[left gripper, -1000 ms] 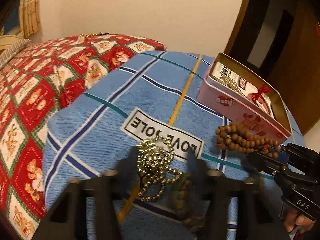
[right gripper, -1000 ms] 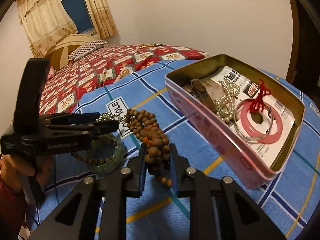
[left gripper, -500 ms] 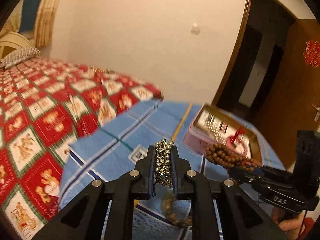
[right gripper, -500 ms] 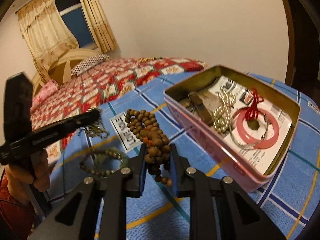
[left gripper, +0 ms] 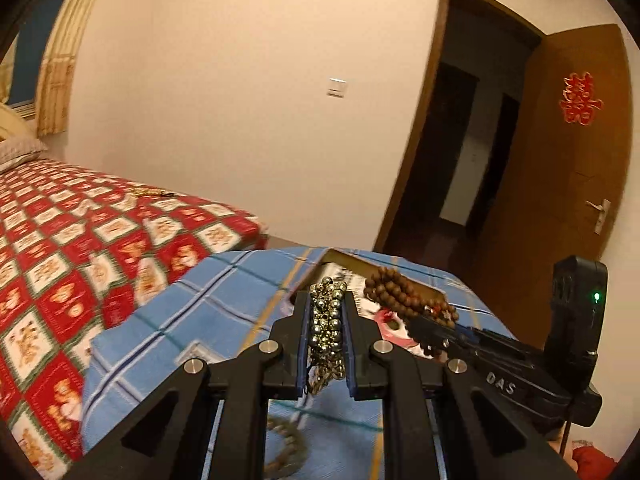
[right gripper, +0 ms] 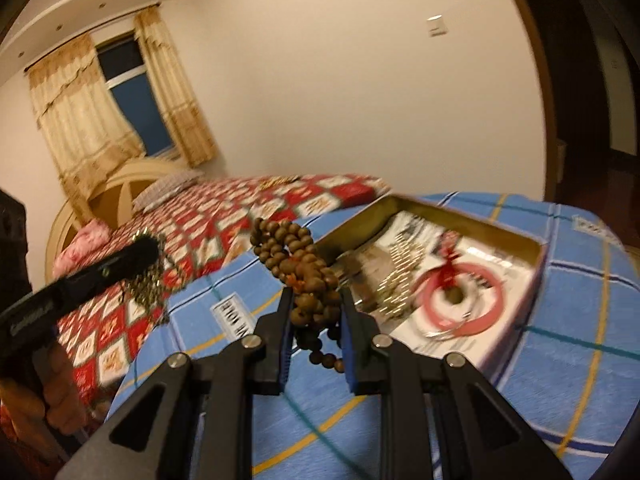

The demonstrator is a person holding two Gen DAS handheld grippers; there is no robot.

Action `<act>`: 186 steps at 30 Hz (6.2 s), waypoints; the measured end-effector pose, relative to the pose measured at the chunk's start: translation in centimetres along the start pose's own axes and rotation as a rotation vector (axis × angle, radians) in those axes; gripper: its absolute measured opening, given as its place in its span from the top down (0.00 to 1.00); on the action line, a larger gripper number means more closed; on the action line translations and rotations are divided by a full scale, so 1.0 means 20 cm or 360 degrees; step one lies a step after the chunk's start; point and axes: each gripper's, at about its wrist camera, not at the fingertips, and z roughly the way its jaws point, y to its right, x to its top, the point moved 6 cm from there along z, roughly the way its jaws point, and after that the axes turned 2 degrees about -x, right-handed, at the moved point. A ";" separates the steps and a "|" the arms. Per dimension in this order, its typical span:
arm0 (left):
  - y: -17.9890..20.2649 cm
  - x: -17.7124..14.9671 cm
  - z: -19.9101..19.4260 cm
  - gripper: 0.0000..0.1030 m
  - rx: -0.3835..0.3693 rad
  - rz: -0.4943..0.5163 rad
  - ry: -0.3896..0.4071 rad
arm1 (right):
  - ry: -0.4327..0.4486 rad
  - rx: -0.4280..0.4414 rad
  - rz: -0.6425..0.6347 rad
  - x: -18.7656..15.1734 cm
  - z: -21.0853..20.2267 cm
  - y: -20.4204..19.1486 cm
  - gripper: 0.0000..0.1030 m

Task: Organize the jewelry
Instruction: 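Lower the wooden beads into the tin with the right tool while the left drops the gold chain, then move both tools back toward the jade bangle and grey bead bracelet, then grasp the grey bead bracelet with the right tool while the left grasps the jade bangle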

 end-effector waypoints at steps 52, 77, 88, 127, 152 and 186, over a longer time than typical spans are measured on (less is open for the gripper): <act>0.15 -0.07 0.92 0.86 0.0221 0.0116 -0.0306 | -0.0166 -0.0447 0.0043 0.13 0.27 0.54 0.66; 0.20 -0.14 0.64 0.26 0.0439 0.0138 -0.0154 | 0.0214 -0.0667 0.0148 0.23 0.08 0.63 0.16; 0.23 -0.20 0.48 0.26 0.0490 0.0209 -0.0097 | 0.0308 -0.0758 0.0070 0.21 -0.01 0.57 0.16; 0.14 -0.35 0.11 0.26 0.0497 0.0147 -0.0143 | 0.0228 -0.0591 -0.0041 -0.06 -0.16 0.16 0.16; -0.59 -0.33 -0.25 0.26 0.0956 -0.0083 -0.0100 | -0.0204 -0.0060 -0.0121 -0.25 0.08 -0.23 0.21; -0.49 -0.34 -0.18 0.26 0.0723 -0.0051 -0.0154 | -0.0164 0.0202 -0.0076 -0.15 0.14 -0.29 0.88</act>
